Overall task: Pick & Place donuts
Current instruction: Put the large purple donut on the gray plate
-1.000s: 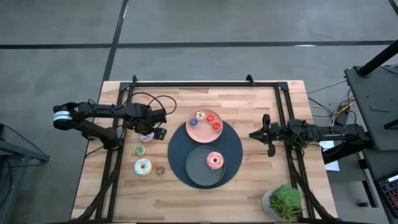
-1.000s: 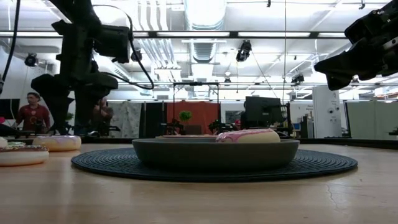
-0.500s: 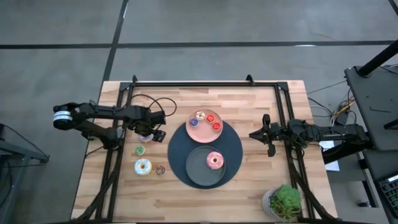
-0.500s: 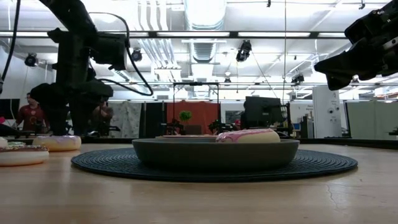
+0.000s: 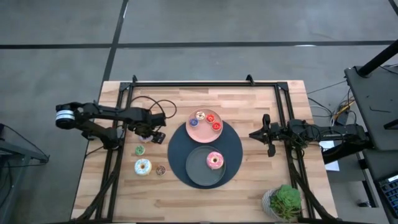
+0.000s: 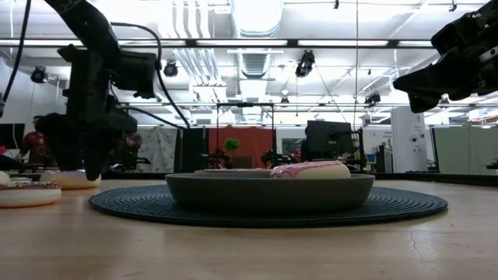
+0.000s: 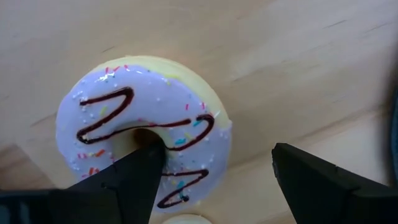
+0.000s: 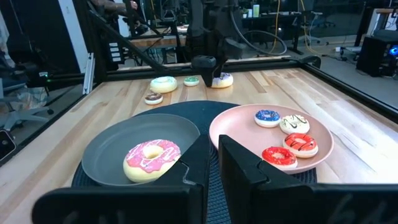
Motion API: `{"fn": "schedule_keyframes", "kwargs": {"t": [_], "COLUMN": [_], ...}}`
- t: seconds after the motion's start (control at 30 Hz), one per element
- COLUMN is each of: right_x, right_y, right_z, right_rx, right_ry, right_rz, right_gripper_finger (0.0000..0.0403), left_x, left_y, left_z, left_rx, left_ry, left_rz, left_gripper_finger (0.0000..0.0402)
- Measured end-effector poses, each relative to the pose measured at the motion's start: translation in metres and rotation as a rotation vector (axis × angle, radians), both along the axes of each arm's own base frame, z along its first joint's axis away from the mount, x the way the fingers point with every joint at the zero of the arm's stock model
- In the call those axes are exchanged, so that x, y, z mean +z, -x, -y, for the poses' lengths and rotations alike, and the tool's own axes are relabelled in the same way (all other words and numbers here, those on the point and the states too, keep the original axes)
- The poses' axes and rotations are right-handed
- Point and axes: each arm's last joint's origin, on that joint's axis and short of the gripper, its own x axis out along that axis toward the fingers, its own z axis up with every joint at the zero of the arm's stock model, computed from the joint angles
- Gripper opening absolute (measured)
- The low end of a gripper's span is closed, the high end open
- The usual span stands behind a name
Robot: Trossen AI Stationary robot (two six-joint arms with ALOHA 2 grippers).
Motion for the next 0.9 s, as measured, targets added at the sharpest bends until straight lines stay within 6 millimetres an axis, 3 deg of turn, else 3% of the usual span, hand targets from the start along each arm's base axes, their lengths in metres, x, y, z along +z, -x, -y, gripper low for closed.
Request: {"fn": "schedule_keyframes", "kwargs": {"t": [0.9], "right_x": [0.0], "right_y": [0.0], "right_z": [0.0], "right_rx": [0.0], "right_ry": [0.0], "right_rz": [0.0], "right_gripper_finger": [0.0029], "left_x": [-0.0061], "left_y": [-0.0024], "left_z": [-0.001], "left_rx": [-0.02], "left_ry": [-0.004], "left_rz": [-0.029], "left_gripper_finger": [0.0183]}}
